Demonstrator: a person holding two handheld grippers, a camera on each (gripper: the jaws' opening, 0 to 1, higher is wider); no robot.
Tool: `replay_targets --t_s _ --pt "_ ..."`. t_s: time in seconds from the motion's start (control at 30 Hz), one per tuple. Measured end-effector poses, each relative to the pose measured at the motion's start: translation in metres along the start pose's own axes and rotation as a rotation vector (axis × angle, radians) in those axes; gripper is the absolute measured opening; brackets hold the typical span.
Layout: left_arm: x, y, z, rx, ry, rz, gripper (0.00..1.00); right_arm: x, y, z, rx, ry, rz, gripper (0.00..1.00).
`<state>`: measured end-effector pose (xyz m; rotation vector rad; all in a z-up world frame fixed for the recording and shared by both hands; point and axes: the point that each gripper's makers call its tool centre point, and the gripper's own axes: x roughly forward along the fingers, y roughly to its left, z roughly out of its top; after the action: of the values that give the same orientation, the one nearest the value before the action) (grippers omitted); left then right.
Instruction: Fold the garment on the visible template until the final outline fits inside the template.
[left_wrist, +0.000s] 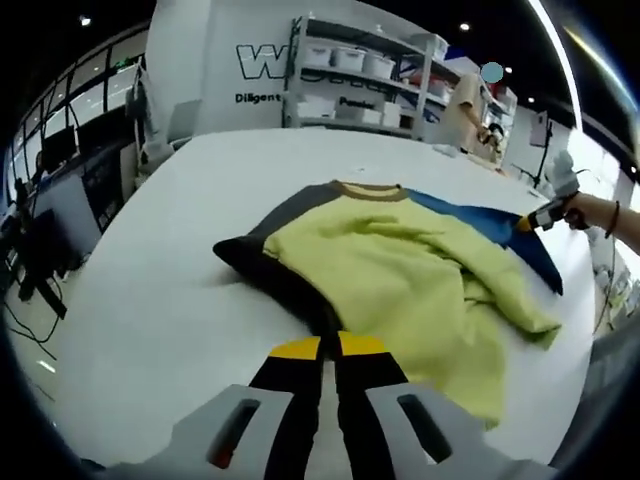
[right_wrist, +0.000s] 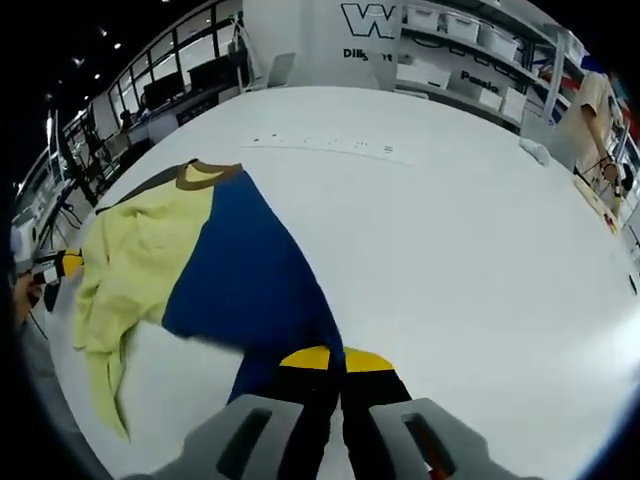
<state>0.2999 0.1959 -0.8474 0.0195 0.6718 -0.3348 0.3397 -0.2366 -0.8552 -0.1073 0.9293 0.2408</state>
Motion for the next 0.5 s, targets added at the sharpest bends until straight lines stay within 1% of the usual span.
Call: replay_targets --t_s 0.03,0.1,0.2,0.3,0.37,0.43,0.47,0.5 --pt "0.000 0.002 0.000 0.019 0.002 0.007 0.05 0.000 0.000 0.000 -0.002 0.000 0.001 0.00" --pt "-0.004 0.005 0.003 0.021 -0.010 0.021 0.05 0.000 -0.001 0.000 -0.003 0.000 -0.002 0.00" --pt "-0.009 0.013 0.004 0.032 -0.009 0.042 0.05 0.000 -0.002 0.001 -0.004 -0.004 -0.002 0.00" --pt "-0.014 0.028 0.006 0.029 -0.003 0.070 0.05 -0.001 -0.001 0.003 -0.003 -0.017 0.017 0.00" --pt "-0.020 0.041 0.006 0.036 0.003 0.104 0.05 -0.002 -0.001 0.004 0.033 -0.027 0.037 0.00" --pt "-0.025 0.051 0.008 0.044 0.009 0.124 0.05 -0.003 -0.001 0.005 0.067 -0.037 0.053 0.00" --pt "-0.026 0.052 0.008 0.046 0.011 0.127 0.05 -0.004 -0.002 0.005 0.083 -0.038 0.060 0.00" --pt "-0.028 0.058 0.009 0.069 0.019 0.140 0.05 -0.005 -0.003 0.006 0.104 -0.047 0.068 0.00"
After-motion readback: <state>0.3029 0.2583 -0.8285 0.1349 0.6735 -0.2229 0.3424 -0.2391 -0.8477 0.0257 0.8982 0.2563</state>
